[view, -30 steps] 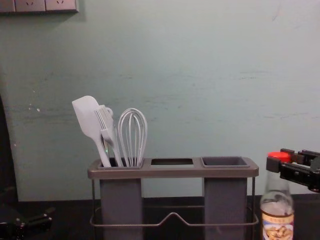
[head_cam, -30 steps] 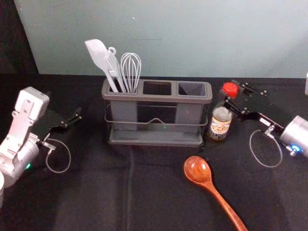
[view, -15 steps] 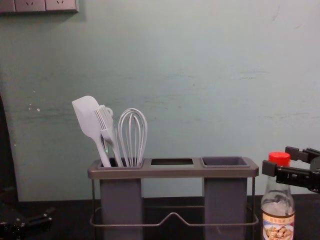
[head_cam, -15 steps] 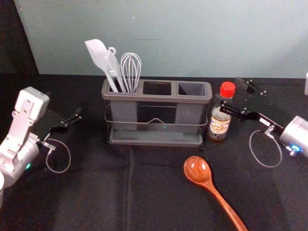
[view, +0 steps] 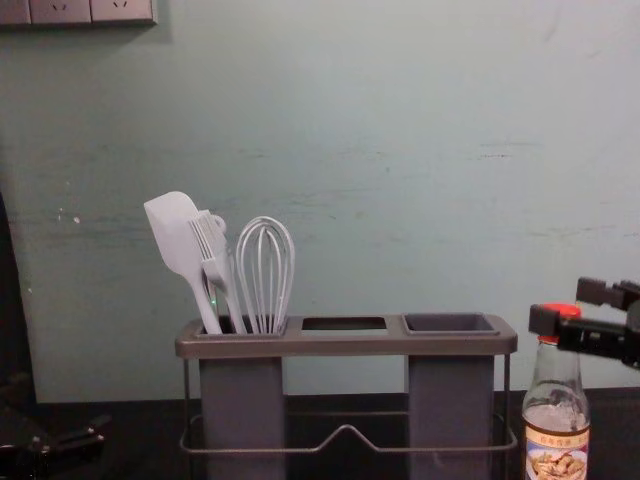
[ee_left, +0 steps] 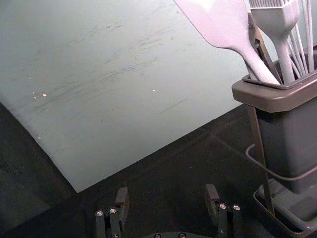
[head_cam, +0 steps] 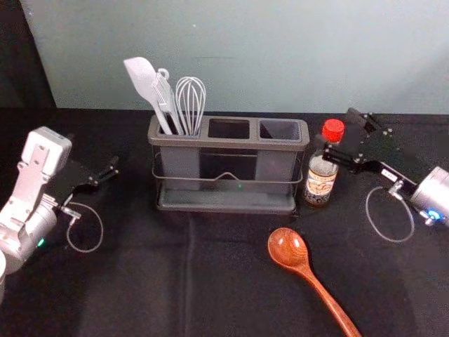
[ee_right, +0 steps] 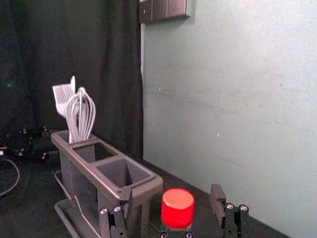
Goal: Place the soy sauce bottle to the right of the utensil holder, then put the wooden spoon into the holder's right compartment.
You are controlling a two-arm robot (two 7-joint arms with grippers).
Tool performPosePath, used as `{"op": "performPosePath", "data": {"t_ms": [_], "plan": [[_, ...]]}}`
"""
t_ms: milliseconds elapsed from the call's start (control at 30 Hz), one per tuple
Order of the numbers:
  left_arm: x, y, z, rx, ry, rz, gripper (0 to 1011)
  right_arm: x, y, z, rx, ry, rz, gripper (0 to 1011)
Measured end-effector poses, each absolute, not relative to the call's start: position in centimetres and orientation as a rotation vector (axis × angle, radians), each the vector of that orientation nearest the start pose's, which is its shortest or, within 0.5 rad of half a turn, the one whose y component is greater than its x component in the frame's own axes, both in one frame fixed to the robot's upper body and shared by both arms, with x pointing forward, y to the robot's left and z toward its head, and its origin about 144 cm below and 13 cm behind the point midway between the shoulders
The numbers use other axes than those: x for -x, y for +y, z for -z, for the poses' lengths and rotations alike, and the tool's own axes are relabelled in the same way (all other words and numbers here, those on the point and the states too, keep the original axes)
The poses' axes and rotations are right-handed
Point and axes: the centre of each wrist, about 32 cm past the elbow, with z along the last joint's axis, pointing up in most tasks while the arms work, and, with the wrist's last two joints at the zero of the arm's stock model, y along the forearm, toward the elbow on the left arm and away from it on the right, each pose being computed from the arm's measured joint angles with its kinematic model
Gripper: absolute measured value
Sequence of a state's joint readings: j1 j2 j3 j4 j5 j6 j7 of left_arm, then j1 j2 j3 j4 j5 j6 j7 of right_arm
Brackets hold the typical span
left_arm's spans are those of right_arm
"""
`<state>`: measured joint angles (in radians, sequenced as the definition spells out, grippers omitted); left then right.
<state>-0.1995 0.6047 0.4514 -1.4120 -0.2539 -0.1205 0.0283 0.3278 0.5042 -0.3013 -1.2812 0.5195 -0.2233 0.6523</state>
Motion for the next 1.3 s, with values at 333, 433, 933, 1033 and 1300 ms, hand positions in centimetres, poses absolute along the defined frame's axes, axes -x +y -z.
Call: {"op": "performPosePath", "data": {"t_ms": [333,433,933,1033,1300], "plan": [[-48.9,31.0,-114.0,-0.304,-0.285,-1.248,1005,-52.5,-33.3,-119.9,-0.072,-0.223,0.803,1004],[-48.9,31.0,-114.0,-0.304,-0.285,-1.248,1005,-51.9,-33.0,-121.3,-0.076,-0.249,0.790,1004],[-48.9,31.0,-114.0,-0.304,-0.285,-1.248,1005,-48.8,-30.8,-125.5,-0.066,-0.268,0.659,1004],[-48.9,31.0,-114.0,-0.304,-0.285,-1.248,1005,-48.2,-30.0,-126.1,-0.049,-0.260,0.628,1004],[-48.9,31.0,-114.0,-0.304,-0.285,-1.248,1005,-47.0,-27.7,-126.4,-0.001,-0.193,0.569,1004]]}}
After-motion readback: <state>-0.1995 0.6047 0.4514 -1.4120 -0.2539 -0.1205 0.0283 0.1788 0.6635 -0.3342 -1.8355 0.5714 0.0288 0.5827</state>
